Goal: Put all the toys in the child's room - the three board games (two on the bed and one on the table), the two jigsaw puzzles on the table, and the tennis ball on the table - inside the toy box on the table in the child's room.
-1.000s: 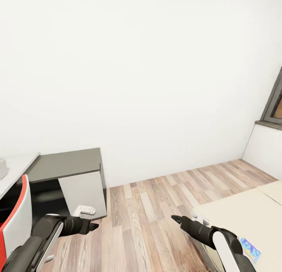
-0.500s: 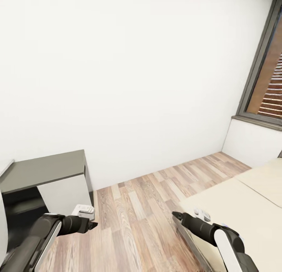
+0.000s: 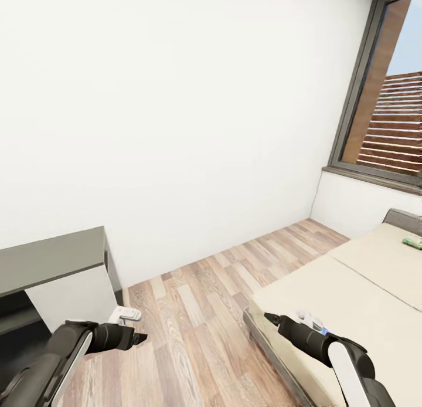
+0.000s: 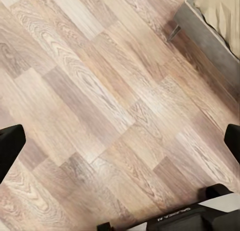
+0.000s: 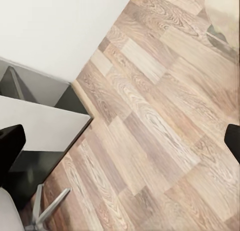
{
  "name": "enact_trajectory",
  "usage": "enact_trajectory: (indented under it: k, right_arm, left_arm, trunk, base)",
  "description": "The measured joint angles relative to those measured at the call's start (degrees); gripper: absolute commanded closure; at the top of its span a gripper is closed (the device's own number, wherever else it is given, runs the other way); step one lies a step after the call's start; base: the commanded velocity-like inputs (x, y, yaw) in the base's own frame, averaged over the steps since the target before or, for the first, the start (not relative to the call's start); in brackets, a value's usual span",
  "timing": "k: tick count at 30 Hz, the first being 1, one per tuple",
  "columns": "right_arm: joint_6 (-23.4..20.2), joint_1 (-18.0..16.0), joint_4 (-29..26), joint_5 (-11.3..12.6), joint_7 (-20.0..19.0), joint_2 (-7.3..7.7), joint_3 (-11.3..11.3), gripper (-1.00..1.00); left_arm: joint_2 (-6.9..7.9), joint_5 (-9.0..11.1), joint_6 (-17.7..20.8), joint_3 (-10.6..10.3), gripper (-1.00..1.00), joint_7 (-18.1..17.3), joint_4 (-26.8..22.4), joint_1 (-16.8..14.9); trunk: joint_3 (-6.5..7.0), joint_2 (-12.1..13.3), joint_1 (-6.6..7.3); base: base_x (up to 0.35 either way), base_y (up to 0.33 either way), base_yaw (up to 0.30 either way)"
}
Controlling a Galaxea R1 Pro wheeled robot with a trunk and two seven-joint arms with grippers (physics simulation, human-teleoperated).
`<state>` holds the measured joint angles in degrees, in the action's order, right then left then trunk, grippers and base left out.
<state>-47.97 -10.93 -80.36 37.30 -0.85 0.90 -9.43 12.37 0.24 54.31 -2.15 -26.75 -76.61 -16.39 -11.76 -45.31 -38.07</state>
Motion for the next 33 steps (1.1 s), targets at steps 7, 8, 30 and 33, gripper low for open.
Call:
enact_trajectory:
  k: [7, 8, 30, 33]
  right_arm:
    - [-0.94, 0.00, -0.52, 0.00, -0.02, -0.01, -0.98, -1.00]
    - [-1.07, 0.00, -0.57, -0.01, -0.02, -0.01, -1.08, -1.00]
    - [-1.56, 0.09, -0.74, 0.44, -5.51, 0.00, -3.89, -1.00]
    - [-1.56, 0.09, -0.74, 0.43, -5.66, 0.00, -4.09, -1.00]
  left_arm:
    - [0.12, -0.13, -0.09, 0.41, -1.00, -0.09, 0.02, 0.06]
    - [0.15, -0.15, -0.11, 0.45, -1.00, -0.10, 0.02, 0.06]
    - [1.00, 0.16, -0.17, 0.77, -1.00, -0.82, 0.01, 0.08]
    - [1.15, 0.15, -0.18, 0.77, -1.00, -1.22, 0.01, 0.08]
  trunk:
    - [-0.54, 0.00, 0.00]
    - [-0.62, 0.00, 0.00]
    - [-2.58, -0.01, 0.01]
    - [-2.85, -0.01, 0.00]
  base:
    - [0.000, 0.000, -0.174]
    - [0.000, 0.000, -0.157]
    - [0.064, 0.130, -0.091]
    - [0.034, 0.055, -0.069]
